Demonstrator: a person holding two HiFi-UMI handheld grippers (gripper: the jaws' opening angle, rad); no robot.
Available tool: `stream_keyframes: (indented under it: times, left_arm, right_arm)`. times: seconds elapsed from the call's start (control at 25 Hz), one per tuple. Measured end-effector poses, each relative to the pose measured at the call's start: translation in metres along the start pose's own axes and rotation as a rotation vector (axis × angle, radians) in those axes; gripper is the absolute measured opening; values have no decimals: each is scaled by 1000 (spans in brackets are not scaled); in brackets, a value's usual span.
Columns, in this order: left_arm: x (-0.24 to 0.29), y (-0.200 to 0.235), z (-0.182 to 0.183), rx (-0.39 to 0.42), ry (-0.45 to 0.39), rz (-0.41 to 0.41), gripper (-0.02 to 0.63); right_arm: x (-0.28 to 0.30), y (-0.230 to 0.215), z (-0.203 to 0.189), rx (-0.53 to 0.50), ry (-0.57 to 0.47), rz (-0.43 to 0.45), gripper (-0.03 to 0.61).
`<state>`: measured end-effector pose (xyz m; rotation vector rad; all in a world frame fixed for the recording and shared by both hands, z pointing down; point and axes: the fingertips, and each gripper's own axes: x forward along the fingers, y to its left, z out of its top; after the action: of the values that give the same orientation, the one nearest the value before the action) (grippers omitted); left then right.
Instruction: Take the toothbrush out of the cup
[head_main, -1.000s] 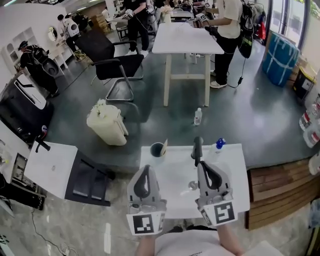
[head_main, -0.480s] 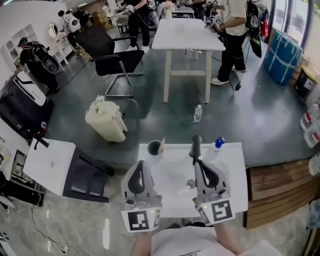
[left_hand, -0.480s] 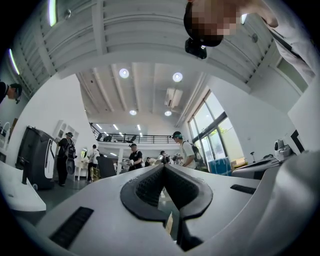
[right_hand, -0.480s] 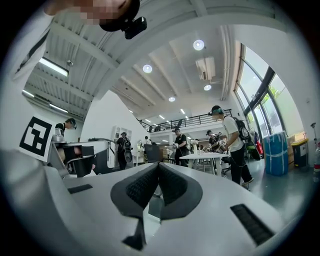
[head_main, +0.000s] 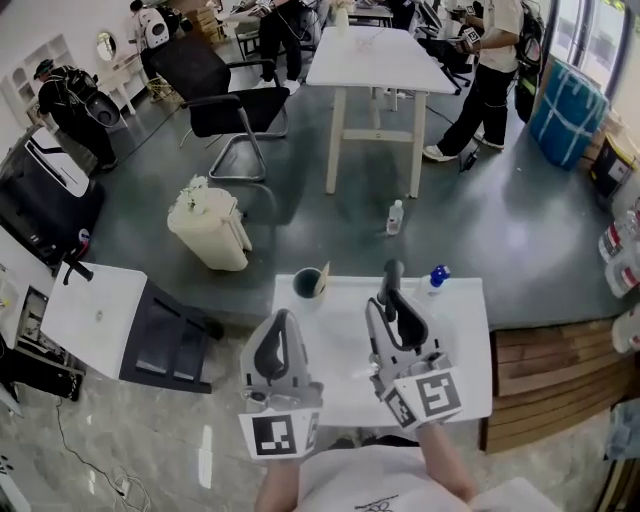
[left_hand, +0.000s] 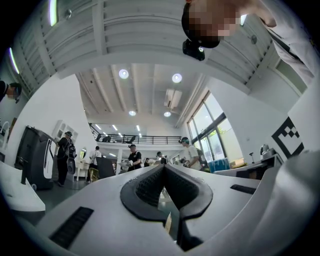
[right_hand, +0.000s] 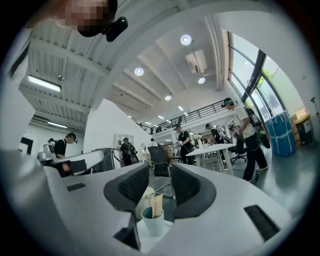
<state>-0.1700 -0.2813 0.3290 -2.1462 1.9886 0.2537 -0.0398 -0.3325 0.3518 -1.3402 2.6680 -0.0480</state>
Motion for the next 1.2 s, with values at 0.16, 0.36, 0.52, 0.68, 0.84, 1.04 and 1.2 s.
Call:
stream_keyframes:
  times: [0.16, 0.36, 0.52, 0.68, 0.84, 1.04, 1.2]
  left_arm:
    - [-4, 4, 4, 1, -8, 10, 15]
    - [-16, 15, 0, 8, 16, 46, 15]
    - [-27, 32, -12, 20, 46, 99, 15]
    - [-37, 46, -24, 32, 80, 140, 15]
    - [-47, 60, -37, 11, 122, 186, 15]
    - [-56, 75, -42, 16, 132, 237, 15]
    - [-61, 83, -43, 32, 139, 271, 15]
  right_arm:
    - [33, 19, -3, 37, 32, 47, 156]
    - [68, 19, -40, 164, 137, -29, 239]
    - [85, 12, -84, 213, 234, -153, 242]
    - [100, 20, -126, 199, 322, -156, 242]
    - [107, 30, -159, 108, 402, -141, 242]
    - [116, 32, -188, 91, 475, -159, 209]
    - [122, 26, -202, 97, 506, -183, 175]
